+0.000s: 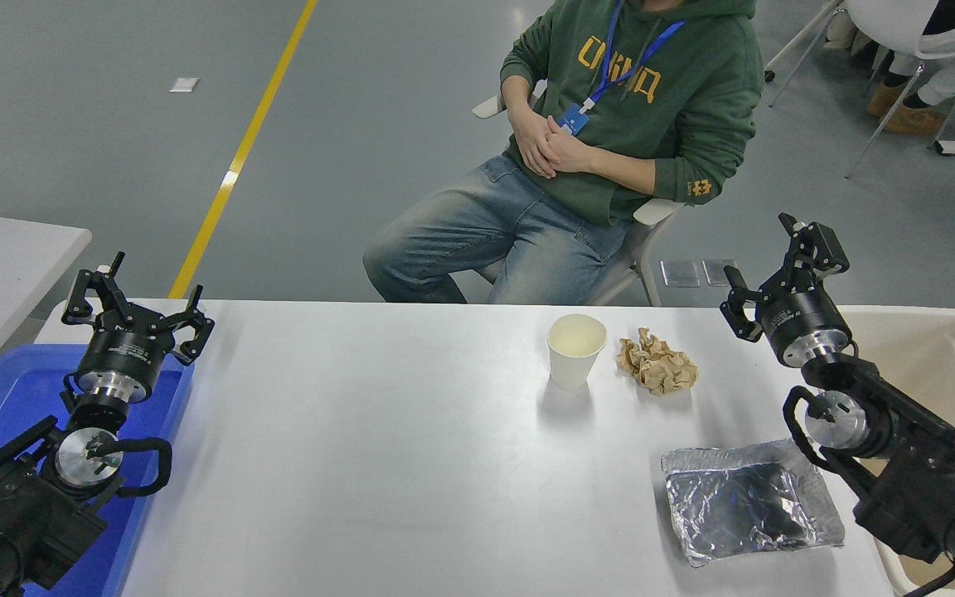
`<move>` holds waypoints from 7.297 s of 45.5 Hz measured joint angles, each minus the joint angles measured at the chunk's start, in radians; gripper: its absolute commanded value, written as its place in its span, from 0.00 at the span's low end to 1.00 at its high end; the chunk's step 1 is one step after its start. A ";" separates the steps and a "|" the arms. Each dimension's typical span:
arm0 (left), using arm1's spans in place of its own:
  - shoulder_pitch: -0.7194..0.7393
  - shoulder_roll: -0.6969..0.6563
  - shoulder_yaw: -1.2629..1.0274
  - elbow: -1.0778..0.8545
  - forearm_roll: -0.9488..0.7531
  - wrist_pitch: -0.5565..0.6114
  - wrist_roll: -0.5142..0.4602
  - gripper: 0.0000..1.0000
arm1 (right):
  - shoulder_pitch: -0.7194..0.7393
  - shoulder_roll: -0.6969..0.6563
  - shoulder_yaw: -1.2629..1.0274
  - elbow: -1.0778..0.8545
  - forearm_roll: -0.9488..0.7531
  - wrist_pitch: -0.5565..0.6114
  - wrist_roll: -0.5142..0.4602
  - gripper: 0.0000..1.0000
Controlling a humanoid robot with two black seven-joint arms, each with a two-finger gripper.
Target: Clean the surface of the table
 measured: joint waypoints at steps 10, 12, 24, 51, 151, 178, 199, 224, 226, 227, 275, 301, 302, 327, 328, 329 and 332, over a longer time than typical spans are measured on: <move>0.000 0.000 0.000 0.000 0.000 0.000 -0.003 1.00 | -0.002 0.002 -0.002 0.002 -0.001 -0.002 0.001 1.00; 0.000 0.000 0.000 0.000 -0.001 0.000 -0.004 1.00 | -0.003 0.002 -0.002 0.002 -0.001 -0.002 0.001 1.00; 0.000 0.000 0.000 -0.001 -0.001 0.000 -0.005 1.00 | -0.004 0.003 -0.002 0.000 0.002 -0.001 0.002 1.00; 0.000 0.000 0.000 0.000 -0.001 0.001 -0.006 1.00 | -0.007 0.007 0.013 -0.011 0.014 -0.018 0.003 1.00; 0.000 0.000 0.000 0.000 -0.001 -0.001 -0.006 1.00 | 0.198 -0.263 -0.510 0.311 -0.327 -0.061 -0.213 1.00; 0.000 0.000 0.000 -0.001 -0.001 -0.001 -0.006 1.00 | 0.546 -0.194 -0.832 0.427 -0.397 -0.029 -0.617 1.00; 0.000 0.000 0.000 -0.001 -0.001 -0.001 -0.006 1.00 | 0.638 0.016 -0.981 0.259 -0.510 0.020 -0.728 0.98; 0.000 0.000 0.000 -0.001 -0.001 -0.001 -0.006 1.00 | 0.638 0.219 -1.108 0.032 -0.595 0.037 -0.730 0.98; 0.000 0.000 0.000 -0.001 -0.001 -0.001 -0.006 1.00 | 0.636 0.230 -1.116 0.017 -0.599 0.037 -0.730 0.98; 0.000 0.000 0.000 -0.001 -0.001 -0.001 -0.006 1.00 | 0.632 0.238 -1.121 0.005 -0.601 0.037 -0.730 0.98; 0.000 0.000 0.000 0.000 0.000 -0.001 -0.006 1.00 | 0.543 0.296 -1.174 -0.156 -0.617 0.038 -0.688 0.31; 0.000 0.000 0.000 -0.001 -0.001 -0.001 -0.006 1.00 | 0.556 0.296 -1.184 -0.157 -0.615 0.040 -0.653 0.00; 0.000 0.000 0.000 -0.001 0.000 -0.001 -0.006 1.00 | 0.558 0.296 -1.182 -0.156 -0.614 0.041 -0.652 0.00; 0.000 0.000 0.000 0.000 -0.001 -0.001 -0.006 1.00 | 0.670 0.219 -1.107 0.010 -0.600 0.139 -0.648 0.00; 0.000 0.000 0.000 0.000 0.000 -0.001 -0.006 1.00 | 0.674 0.212 -1.105 0.021 -0.600 0.141 -0.648 0.00; 0.000 0.000 0.000 -0.001 -0.001 -0.001 -0.006 1.00 | 0.682 0.198 -1.100 0.046 -0.600 0.144 -0.648 0.00; 0.000 0.000 0.000 -0.001 0.000 -0.001 -0.006 1.00 | 0.694 0.177 -1.094 0.081 -0.600 0.149 -0.648 0.00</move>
